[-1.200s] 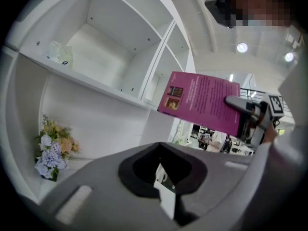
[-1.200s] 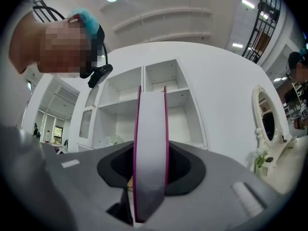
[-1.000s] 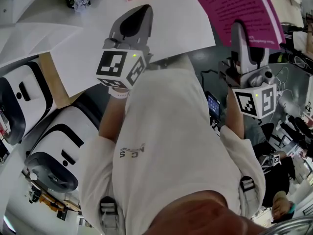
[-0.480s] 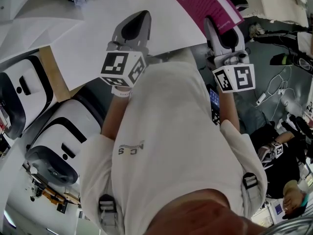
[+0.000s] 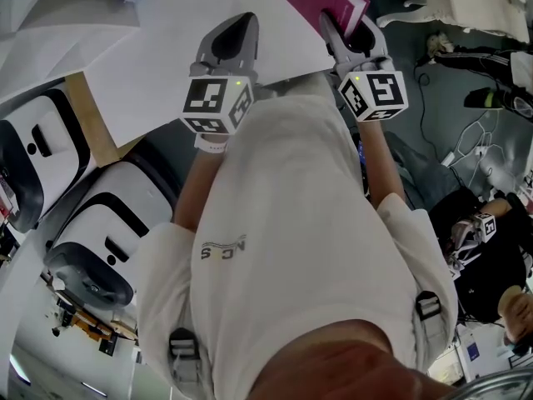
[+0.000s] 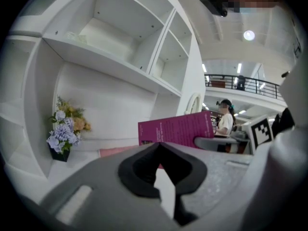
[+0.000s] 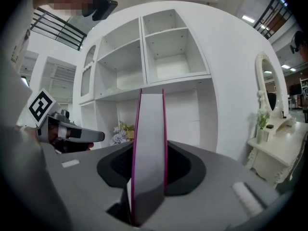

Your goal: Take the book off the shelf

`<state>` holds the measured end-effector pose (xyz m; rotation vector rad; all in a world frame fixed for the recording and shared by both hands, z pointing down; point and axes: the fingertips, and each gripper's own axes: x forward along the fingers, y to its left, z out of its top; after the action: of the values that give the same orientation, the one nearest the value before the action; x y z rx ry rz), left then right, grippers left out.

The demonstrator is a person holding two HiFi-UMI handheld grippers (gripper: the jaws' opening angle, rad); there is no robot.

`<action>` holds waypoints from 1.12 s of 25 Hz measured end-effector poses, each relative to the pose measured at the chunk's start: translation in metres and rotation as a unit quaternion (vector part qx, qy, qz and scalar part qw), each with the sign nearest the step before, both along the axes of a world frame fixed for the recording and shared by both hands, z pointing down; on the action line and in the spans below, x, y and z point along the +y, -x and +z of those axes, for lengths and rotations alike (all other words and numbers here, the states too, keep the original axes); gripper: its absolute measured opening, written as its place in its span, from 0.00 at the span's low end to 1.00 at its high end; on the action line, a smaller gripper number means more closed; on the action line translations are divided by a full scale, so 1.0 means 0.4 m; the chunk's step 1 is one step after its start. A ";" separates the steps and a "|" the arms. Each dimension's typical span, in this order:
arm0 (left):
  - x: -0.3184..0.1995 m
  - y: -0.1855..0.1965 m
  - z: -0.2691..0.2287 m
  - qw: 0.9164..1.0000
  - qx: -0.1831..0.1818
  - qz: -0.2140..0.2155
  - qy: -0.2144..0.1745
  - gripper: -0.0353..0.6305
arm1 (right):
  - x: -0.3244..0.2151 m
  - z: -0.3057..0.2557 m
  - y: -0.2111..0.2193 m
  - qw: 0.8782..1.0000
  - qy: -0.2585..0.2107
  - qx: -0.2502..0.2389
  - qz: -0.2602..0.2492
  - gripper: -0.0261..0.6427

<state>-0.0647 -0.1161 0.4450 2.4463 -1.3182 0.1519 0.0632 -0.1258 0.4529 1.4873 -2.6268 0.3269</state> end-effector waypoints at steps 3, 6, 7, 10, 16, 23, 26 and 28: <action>0.002 -0.005 0.021 1.000 0.000 0.002 0.008 0.06 | -0.019 0.030 0.015 1.000 0.013 -0.001 -0.007 0.25; 0.002 -0.004 0.036 1.000 -0.001 0.001 0.014 0.06 | -0.032 0.051 0.028 1.000 0.022 0.003 -0.015 0.25; 0.001 -0.003 0.042 1.000 0.000 -0.001 0.017 0.06 | -0.034 0.058 0.031 1.000 0.025 0.004 -0.017 0.25; -0.003 -0.001 0.059 1.000 0.001 -0.004 0.025 0.06 | -0.039 0.082 0.037 0.999 0.033 0.005 -0.024 0.25; -0.006 -0.016 0.070 1.000 0.000 0.004 0.023 0.06 | -0.037 0.119 0.023 0.998 0.049 0.021 -0.032 0.25; 0.001 -0.016 0.067 1.000 0.004 -0.007 0.023 0.06 | -0.020 0.123 0.002 0.997 0.056 0.044 -0.041 0.25; 0.001 -0.027 0.072 1.000 0.005 -0.004 0.025 0.06 | -0.020 0.124 -0.007 0.997 0.057 0.039 -0.041 0.25; 0.003 -0.034 0.073 1.000 0.005 -0.003 0.026 0.06 | -0.018 0.123 -0.010 0.997 0.057 0.038 -0.043 0.25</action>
<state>-0.0510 -0.1147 0.4741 2.3966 -1.2999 0.1710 0.0672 -0.1329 0.5022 1.3204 -2.5570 0.3970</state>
